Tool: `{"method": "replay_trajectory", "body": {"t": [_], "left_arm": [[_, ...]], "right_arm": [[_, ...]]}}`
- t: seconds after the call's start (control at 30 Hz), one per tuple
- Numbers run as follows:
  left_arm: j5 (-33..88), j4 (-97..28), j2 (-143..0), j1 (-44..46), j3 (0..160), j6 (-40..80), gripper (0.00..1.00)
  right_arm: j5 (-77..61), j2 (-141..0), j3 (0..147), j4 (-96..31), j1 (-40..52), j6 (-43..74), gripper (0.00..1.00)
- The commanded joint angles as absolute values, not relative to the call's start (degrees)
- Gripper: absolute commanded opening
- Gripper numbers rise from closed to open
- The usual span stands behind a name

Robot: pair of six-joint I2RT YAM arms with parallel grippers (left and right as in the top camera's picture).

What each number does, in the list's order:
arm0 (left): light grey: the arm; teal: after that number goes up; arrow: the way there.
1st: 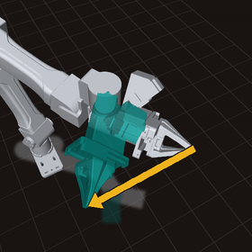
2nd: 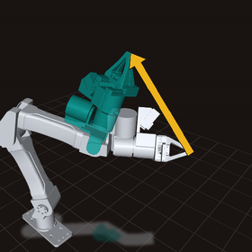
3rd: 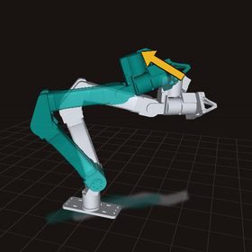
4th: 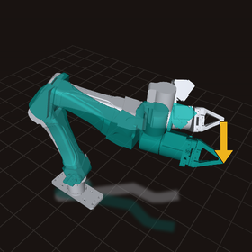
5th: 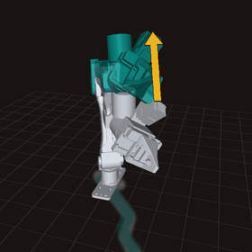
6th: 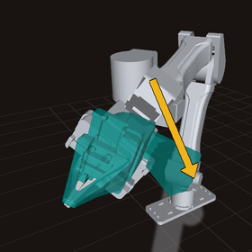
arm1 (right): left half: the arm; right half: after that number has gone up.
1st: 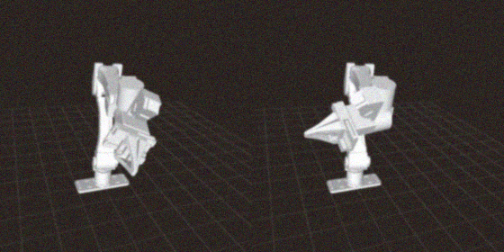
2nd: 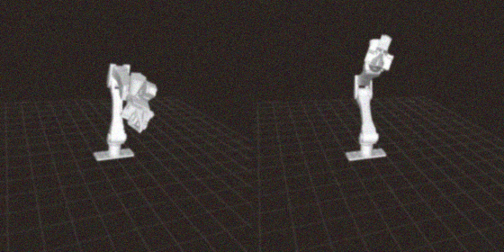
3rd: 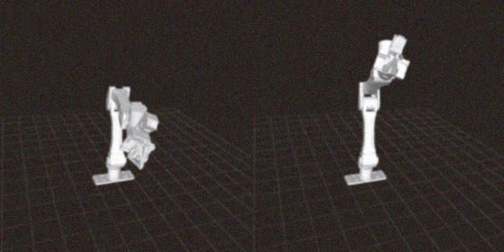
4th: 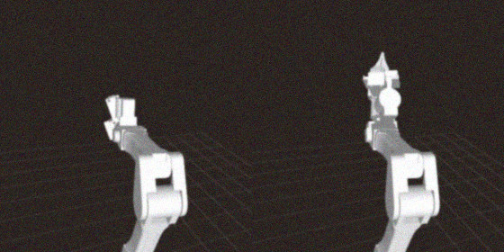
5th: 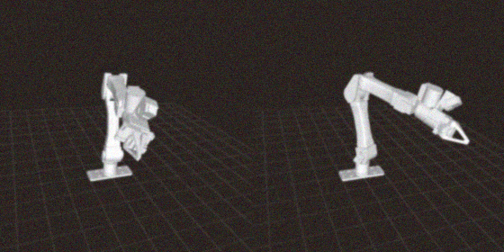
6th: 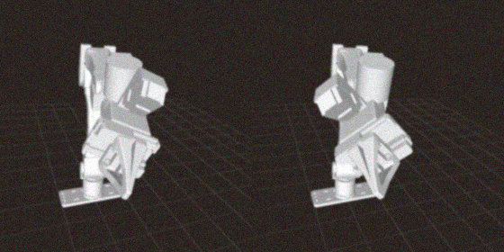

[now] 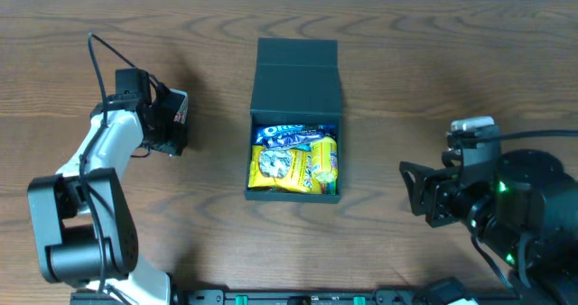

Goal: Pack container
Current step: 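Return left gripper to the red KitKat bar and grasp it, then carry the KitKat bar into the box and release it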

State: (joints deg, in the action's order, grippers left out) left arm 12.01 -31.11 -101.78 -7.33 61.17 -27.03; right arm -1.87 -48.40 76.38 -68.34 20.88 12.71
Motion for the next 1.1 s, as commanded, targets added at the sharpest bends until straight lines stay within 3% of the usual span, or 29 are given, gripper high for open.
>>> {"method": "replay_trajectory", "body": {"t": [0.0, 0.4, 0.5, 0.67, 0.9, 1.07], "left_arm": [[11.2, -30.3, -102.7, -7.4, 61.1, -27.9, 0.50], [5.3, -26.7, -104.7, -7.0, 61.1, -27.6, 0.36], [5.4, -26.5, -104.7, -7.0, 61.1, -27.7, 0.28], [5.6, -26.5, -104.6, -7.0, 61.1, -27.7, 0.06], [5.8, -27.2, -97.8, -3.6, 62.1, -27.3, 0.06], [5.7, -30.0, -85.6, 4.9, 62.1, -35.8, 0.06]], "right_arm": [[-1.5, -49.1, 75.9, -68.4, 20.5, 11.7, 0.67], [-1.5, -50.3, 75.9, -68.4, 20.5, 11.7, 0.67], [-1.5, -50.3, 75.9, -68.4, 20.5, 11.7, 0.67], [-0.5, -50.3, 75.9, -68.2, 20.5, 11.5, 0.67], [2.2, -50.3, 75.9, -68.1, 20.5, 11.5, 0.70], [4.3, -49.4, 76.0, -68.2, 20.5, 11.5, 0.69]]}}
